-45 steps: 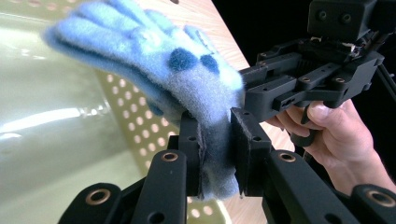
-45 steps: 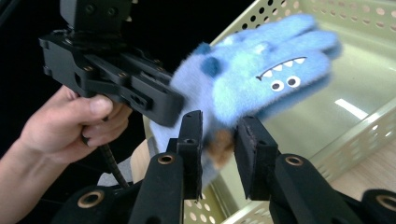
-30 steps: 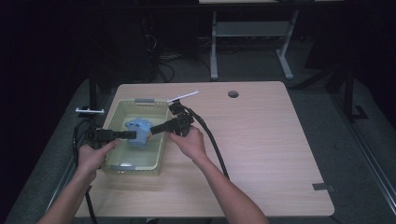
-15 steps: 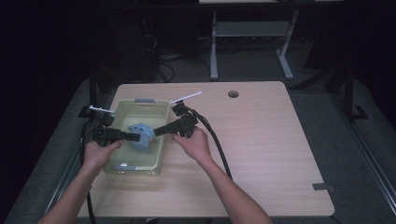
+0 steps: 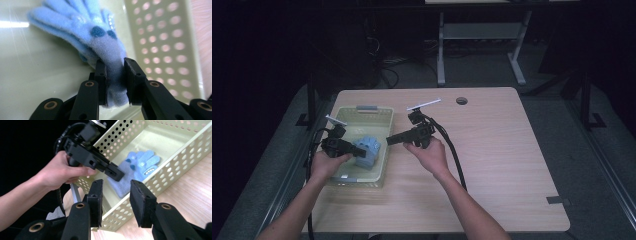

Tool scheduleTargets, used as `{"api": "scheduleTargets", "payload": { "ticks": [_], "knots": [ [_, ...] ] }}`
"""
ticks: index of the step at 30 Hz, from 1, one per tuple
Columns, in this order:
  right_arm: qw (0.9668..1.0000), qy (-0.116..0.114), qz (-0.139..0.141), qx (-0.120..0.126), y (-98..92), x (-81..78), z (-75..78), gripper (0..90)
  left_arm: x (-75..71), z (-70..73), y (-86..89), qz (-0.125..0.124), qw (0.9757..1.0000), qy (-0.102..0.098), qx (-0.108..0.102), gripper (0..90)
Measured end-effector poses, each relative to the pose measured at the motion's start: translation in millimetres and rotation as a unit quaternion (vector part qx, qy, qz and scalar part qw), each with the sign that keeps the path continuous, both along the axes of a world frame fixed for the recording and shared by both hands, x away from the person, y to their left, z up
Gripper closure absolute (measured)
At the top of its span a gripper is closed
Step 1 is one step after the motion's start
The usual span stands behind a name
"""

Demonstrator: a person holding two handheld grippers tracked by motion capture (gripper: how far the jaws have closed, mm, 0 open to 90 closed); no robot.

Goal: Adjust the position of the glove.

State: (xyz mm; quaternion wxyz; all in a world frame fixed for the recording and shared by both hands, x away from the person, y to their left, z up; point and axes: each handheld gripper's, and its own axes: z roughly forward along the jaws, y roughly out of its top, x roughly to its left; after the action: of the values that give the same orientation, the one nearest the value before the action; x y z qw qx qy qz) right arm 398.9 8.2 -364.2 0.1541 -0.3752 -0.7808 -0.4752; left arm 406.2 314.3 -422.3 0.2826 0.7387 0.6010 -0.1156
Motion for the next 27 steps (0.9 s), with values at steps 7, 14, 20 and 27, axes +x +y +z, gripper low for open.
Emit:
{"api": "scheduleTargets", "payload": {
  "ticks": [7, 14, 20, 27],
  "knots": [
    [1.0000, -0.008, -0.006, -0.002, -13.8, -3.2, 2.9, 61.8, 4.4, -4.9, 6.2, 0.011, 0.9996, 0.018, 0.019, 70.2],
    [0.9996, -0.018, -0.020, 0.001, -25.6, -7.2, 7.7, 61.2, 5.7, 0.2, 10.9, 0.025, 0.9990, 0.017, 0.032, 59.1],
    [0.9994, -0.021, -0.028, -0.001, -33.1, -8.9, 7.4, 61.2, 7.9, 14.5, 10.7, 0.043, 0.9983, -0.010, 0.038, 60.3],
    [0.9993, -0.019, -0.033, -0.001, -41.7, -10.6, 6.1, 62.6, 12.9, 7.4, -0.4, 0.017, 0.9973, -0.013, 0.070, 76.4]
  ]
}}
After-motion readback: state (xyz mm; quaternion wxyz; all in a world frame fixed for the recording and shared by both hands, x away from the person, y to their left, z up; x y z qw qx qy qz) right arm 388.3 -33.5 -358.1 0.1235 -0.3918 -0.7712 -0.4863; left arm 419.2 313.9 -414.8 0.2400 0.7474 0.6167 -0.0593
